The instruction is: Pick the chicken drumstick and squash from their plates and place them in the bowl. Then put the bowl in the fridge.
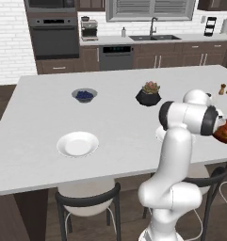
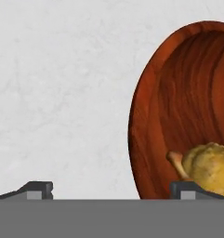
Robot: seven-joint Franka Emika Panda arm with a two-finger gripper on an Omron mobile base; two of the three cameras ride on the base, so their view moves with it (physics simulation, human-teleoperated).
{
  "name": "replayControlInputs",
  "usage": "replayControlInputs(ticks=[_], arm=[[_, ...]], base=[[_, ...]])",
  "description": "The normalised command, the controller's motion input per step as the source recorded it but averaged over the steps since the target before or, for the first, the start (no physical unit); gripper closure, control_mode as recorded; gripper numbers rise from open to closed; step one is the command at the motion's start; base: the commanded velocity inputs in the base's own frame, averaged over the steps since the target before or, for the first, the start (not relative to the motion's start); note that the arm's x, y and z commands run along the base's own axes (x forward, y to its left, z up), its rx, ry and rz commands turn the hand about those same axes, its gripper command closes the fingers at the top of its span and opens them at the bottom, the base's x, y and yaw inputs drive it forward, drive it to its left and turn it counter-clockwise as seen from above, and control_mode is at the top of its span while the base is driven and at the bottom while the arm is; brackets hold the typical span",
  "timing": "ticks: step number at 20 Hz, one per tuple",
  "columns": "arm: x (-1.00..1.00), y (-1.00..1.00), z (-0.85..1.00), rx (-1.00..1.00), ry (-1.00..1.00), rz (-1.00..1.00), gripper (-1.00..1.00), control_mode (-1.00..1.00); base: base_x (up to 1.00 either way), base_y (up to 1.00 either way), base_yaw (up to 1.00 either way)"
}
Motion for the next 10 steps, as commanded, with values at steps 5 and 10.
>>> replayControlInputs(ticks=[5, 10], arm=[[0.29, -0.29, -0.01, 0.0, 0.08, 0.03, -1.0, -1.0], [0.1, -0.18, -0.08, 0.0, 0.09, 0.0, -1.0, -1.0]], base=[[0.0, 0.0, 0.0], [0.0, 0.0, 0.0]])
